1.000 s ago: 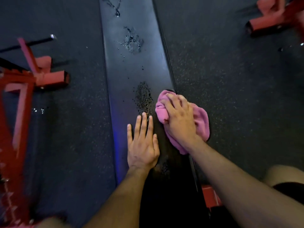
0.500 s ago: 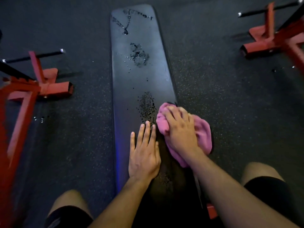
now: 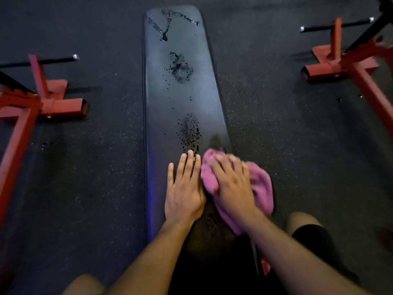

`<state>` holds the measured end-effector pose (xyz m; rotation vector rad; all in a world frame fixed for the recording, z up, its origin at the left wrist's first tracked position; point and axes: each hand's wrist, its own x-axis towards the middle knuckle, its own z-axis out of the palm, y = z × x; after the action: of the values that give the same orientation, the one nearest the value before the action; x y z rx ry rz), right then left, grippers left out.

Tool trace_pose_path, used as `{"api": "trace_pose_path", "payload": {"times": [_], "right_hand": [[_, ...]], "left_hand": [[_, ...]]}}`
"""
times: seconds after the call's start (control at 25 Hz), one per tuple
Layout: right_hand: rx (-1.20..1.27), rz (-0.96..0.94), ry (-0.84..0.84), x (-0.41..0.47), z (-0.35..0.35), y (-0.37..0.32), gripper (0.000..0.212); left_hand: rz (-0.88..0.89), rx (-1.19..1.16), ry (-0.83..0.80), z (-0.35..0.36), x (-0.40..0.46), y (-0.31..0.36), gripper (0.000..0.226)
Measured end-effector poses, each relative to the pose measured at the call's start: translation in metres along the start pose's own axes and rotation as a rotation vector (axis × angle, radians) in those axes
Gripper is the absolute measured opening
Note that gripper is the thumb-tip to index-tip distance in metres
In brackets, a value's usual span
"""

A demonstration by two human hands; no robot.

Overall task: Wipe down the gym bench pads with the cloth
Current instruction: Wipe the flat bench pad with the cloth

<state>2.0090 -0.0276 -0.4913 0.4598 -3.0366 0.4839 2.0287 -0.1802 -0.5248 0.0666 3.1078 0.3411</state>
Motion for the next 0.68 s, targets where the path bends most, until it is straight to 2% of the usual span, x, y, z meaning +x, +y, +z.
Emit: {"api": "trace_pose_path", "payload": {"times": [0.08,0.16,0.24,0.32,0.4,0.52,0.68], "right_hand": [[0.022,0.066,-0.013,0.05,-0.001,-0.006,0.048],[0.081,0.037,0.042,0.061,-0.008,0.001,0.047],[0.252,0.102,0.169,0.034,-0.021,0.016,0.047],[0.561,0.302,0.262,-0.019,-0.023,0.036,0.034],[0.792,0.429,0.204,-0.074,-0.014,0.044,0.024],[0.773,0.403,0.098,-0.107,0.007,0.036,0.022],[0.672,0.416,0.163,0.012,0.012,0.044,0.021]], "left_hand": [[-0.007,-0.033,-0.027,-0.006,-0.001,0.003,0.061],[-0.007,-0.041,-0.036,-0.014,0.0,0.003,0.063],[-0.01,-0.076,-0.063,-0.019,0.002,-0.001,0.066],[0.013,-0.073,-0.085,-0.02,-0.003,-0.004,0.067],[0.039,-0.036,-0.076,-0.019,-0.007,-0.005,0.066],[0.048,0.013,-0.073,-0.018,-0.01,-0.002,0.065],[0.051,0.051,-0.079,-0.014,-0.009,-0.002,0.066]]}}
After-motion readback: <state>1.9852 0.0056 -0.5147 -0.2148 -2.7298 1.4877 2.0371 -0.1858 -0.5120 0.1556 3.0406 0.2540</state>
